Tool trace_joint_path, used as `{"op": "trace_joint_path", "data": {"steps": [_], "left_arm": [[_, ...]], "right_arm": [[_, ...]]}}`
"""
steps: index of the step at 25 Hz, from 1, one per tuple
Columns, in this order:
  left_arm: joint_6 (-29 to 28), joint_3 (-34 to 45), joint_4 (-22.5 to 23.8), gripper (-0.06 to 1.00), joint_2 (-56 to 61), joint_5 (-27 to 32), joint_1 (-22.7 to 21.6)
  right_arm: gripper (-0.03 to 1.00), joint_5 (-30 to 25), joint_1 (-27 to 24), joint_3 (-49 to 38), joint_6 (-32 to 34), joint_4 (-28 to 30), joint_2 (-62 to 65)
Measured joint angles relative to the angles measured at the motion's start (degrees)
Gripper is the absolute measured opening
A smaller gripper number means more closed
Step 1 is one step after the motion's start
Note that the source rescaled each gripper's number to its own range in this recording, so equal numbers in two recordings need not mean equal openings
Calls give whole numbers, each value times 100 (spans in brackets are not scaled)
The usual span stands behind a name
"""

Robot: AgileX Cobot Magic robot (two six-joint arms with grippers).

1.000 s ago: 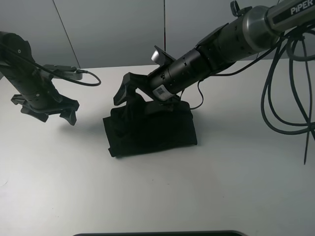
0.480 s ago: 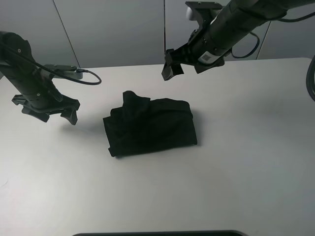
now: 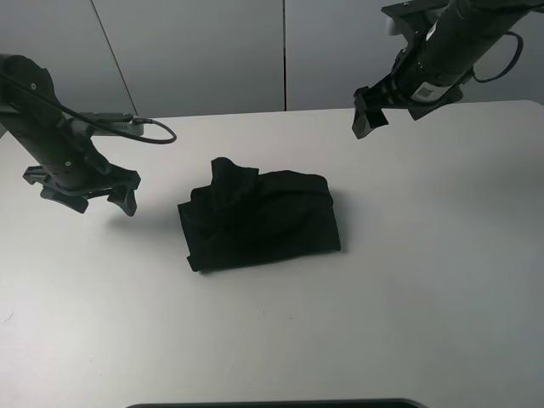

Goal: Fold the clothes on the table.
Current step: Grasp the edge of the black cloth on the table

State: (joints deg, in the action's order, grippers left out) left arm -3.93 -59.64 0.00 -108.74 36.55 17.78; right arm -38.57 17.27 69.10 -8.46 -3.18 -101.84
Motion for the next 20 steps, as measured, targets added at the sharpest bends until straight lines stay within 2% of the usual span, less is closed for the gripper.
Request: {"op": "trace_joint_path", "data": {"steps": [3, 5, 13, 17, 20], "left_arm": [[489, -147, -600, 99, 0, 144, 125], [638, -311, -841, 99, 0, 299, 339], [740, -1364, -952, 99, -4, 817, 1670], [752, -1998, -995, 99, -13, 1117, 2131], [752, -2414, -1004, 99, -13, 1278, 2346]], "right_arm": [[100, 0, 0, 0, 215, 422, 0], [100, 30, -7, 0, 421, 720, 0], [100, 57, -24, 0, 1366, 1675, 0], [100, 57, -236, 0, 1714, 1727, 0], [100, 46, -419, 0, 1762, 1461, -60]]}}
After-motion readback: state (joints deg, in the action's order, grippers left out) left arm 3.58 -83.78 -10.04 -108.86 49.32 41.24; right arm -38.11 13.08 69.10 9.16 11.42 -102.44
